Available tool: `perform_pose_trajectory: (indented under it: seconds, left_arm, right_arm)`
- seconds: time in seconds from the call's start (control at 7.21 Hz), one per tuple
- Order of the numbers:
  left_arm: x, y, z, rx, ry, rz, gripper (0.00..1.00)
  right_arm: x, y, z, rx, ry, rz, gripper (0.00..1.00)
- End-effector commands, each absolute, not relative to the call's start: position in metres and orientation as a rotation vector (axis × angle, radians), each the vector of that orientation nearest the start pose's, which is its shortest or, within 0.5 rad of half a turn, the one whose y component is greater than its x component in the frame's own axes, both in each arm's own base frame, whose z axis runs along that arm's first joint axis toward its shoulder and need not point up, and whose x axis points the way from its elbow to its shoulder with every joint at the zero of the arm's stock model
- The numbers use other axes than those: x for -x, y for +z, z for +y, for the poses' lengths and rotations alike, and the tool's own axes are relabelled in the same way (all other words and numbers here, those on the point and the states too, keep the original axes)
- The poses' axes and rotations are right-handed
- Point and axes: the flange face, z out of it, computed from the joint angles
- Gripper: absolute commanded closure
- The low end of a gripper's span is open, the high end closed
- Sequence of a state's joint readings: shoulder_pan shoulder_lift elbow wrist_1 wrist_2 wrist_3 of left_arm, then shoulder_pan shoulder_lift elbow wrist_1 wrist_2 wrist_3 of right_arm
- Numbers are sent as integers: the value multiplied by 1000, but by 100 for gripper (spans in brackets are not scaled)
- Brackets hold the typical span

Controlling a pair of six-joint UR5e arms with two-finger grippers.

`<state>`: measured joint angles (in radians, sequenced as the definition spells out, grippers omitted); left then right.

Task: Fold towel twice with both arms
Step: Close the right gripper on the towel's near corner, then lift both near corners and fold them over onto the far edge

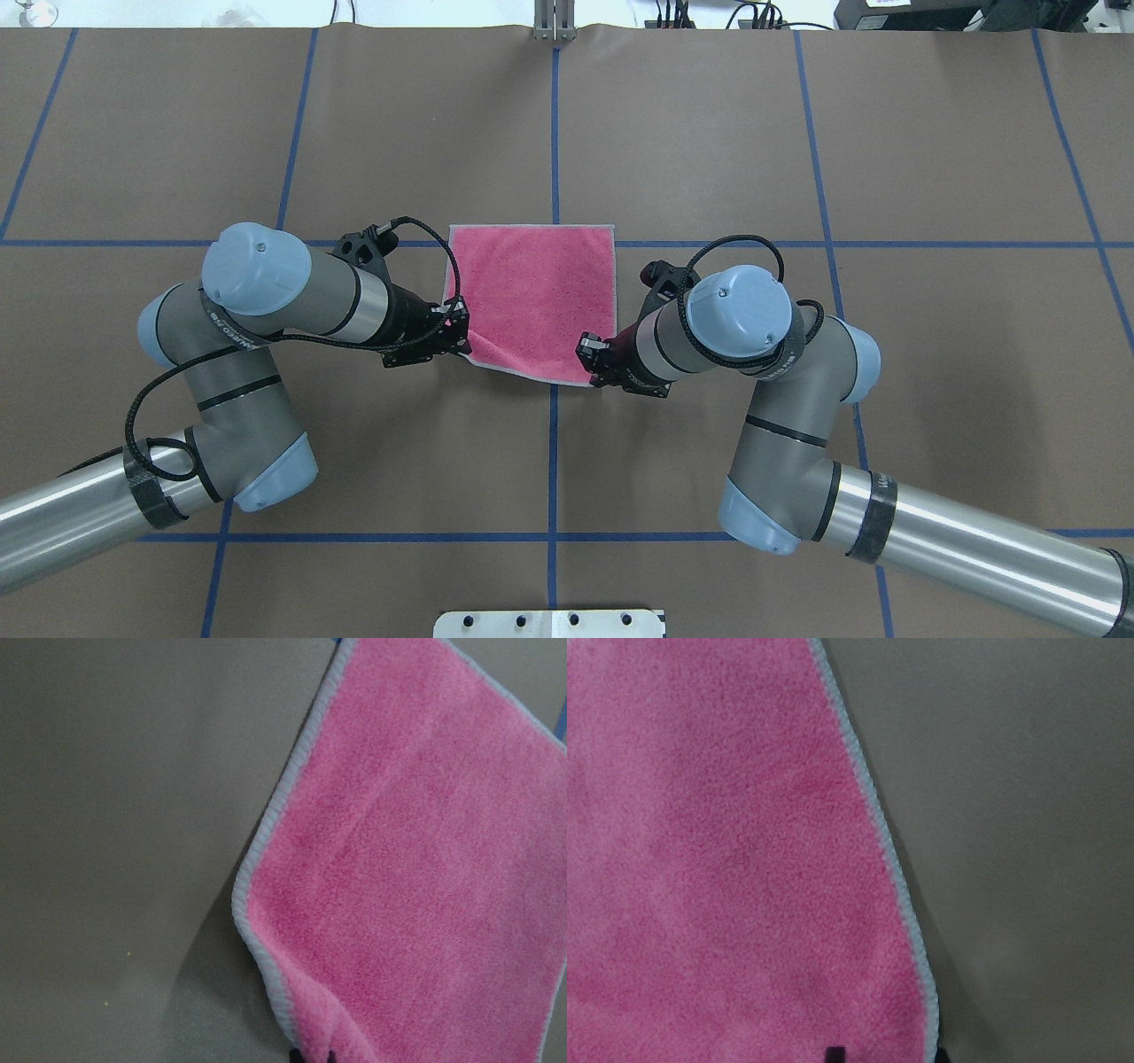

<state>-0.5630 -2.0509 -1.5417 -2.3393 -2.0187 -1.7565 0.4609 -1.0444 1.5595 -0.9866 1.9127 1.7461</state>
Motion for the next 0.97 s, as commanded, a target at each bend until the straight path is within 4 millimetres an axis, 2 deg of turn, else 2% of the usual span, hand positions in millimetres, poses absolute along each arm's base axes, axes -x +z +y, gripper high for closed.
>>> perform_pose_trajectory:
  seconds: [0.0, 0.28, 0.69, 0.83]
  left_arm:
    - [-514, 306, -436, 156, -379, 1255, 100]
    - [-500, 300, -452, 148, -394, 1266, 100]
    - [-507, 286, -490, 126, -431, 1264, 100]
    - [-510, 289, -506, 118, -446, 1250, 100]
  right_arm:
    - [565, 289, -395, 148, 380, -1135, 100]
    - [546, 283, -417, 125, 404, -1176, 100]
    - [534, 280, -437, 97, 428, -1183, 100]
    - [534, 272, -444, 89, 433, -1192, 100]
